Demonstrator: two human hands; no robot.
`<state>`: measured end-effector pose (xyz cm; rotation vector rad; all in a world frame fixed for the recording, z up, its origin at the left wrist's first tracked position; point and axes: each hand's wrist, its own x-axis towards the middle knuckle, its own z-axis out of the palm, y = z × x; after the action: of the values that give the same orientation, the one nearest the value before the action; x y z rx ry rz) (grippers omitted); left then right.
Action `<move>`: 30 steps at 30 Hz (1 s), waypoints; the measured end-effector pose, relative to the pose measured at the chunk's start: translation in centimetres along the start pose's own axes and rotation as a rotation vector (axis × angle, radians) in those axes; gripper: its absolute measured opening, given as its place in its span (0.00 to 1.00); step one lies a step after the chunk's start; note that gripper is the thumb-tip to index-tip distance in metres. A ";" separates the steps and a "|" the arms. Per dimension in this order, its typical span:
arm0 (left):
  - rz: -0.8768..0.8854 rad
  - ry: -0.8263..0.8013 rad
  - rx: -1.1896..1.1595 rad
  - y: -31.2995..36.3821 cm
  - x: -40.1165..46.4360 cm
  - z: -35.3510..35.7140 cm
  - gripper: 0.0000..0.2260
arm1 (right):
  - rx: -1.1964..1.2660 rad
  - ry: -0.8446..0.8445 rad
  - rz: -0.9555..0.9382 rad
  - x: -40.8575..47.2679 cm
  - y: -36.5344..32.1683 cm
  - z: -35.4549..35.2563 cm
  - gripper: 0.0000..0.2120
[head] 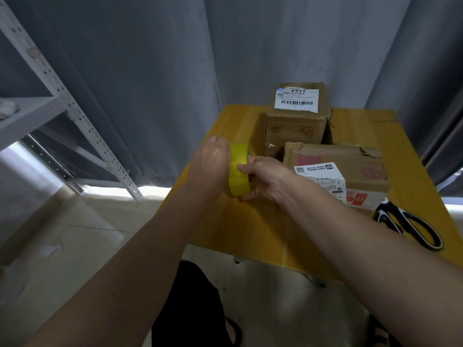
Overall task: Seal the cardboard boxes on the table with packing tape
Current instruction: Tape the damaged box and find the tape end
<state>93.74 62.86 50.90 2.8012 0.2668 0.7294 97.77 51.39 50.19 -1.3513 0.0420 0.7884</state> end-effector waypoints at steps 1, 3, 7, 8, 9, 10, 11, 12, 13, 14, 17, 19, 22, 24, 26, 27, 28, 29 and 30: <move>-0.014 -0.001 -0.066 -0.1 0.0 -0.1 0.10 | 0.010 0.003 0.001 -0.1 0.0 0.0 0.06; 0.010 0.000 -0.157 -0.3 -0.3 -0.4 0.10 | 0.030 0.014 0.002 -0.1 0.1 -0.1 0.10; 0.040 -0.079 -0.192 -0.1 -0.6 -1.4 0.19 | 0.021 0.008 -0.001 -0.2 0.1 0.1 0.07; 0.028 -0.107 -0.169 0.0 -0.5 -1.6 0.21 | 0.012 0.008 -0.003 -0.2 0.1 0.3 0.04; 0.014 -0.132 -0.131 0.1 -0.3 -1.9 0.22 | 0.000 0.010 -0.004 -0.3 0.1 0.4 0.06; -0.001 -0.153 -0.090 0.2 -0.2 -2.1 0.22 | -0.011 0.013 -0.005 -0.3 0.1 0.5 0.07; -0.014 -0.168 -0.051 0.3 -0.2 -2.2 0.21 | -0.019 0.009 -0.009 -0.3 0.1 0.6 0.07; -0.025 -0.177 -0.018 0.4 -0.1 -2.2 0.19 | -0.023 0.010 -0.011 -0.4 0.1 0.7 0.07; -0.035 -0.176 0.007 0.5 0.0 -2.2 0.15 | -0.023 0.009 -0.006 -0.4 0.0 0.7 0.07; -0.046 -0.168 0.020 0.6 0.1 -2.1 0.12 | -0.022 0.010 -0.003 -0.4 0.1 0.6 0.08; -0.085 -0.154 -0.029 0.6 0.6 -2.1 0.08 | -0.029 0.008 0.002 -0.5 0.0 0.5 0.10; -0.112 -0.137 -0.083 0.5 1.0 -2.2 0.07 | -0.032 0.005 0.005 -0.5 0.0 0.4 0.09; -0.125 -0.143 -0.097 0.3 1.3 -2.3 0.06 | -0.066 0.001 -0.010 -0.5 -0.1 0.3 0.08; -0.128 -0.182 -0.102 0.0 1.6 -2.4 0.07 | -0.091 0.001 -0.013 -0.5 -0.1 0.4 0.10; -0.112 -0.215 -0.084 -0.2 1.8 -2.2 0.09 | -0.104 0.000 -0.012 -0.5 -0.1 0.4 0.10; -0.100 -0.237 -0.063 -0.2 1.8 -2.0 0.11 | -0.107 0.001 -0.013 -0.5 -0.2 0.4 0.11; -0.088 -0.263 -0.047 -0.2 1.6 -1.7 0.12 | -0.111 0.004 -0.015 -0.5 -0.2 0.5 0.11; -0.077 -0.283 -0.037 -0.1 1.3 -1.4 0.12 | -0.115 0.008 -0.022 -0.5 -0.1 0.6 0.11; -0.066 -0.287 -0.025 -0.2 1.1 -1.0 0.12 | -0.122 0.015 -0.030 -0.5 -0.1 0.6 0.11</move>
<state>94.16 63.42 52.14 2.8103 0.2930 0.3079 97.20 51.68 50.66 -1.4701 -0.0143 0.7657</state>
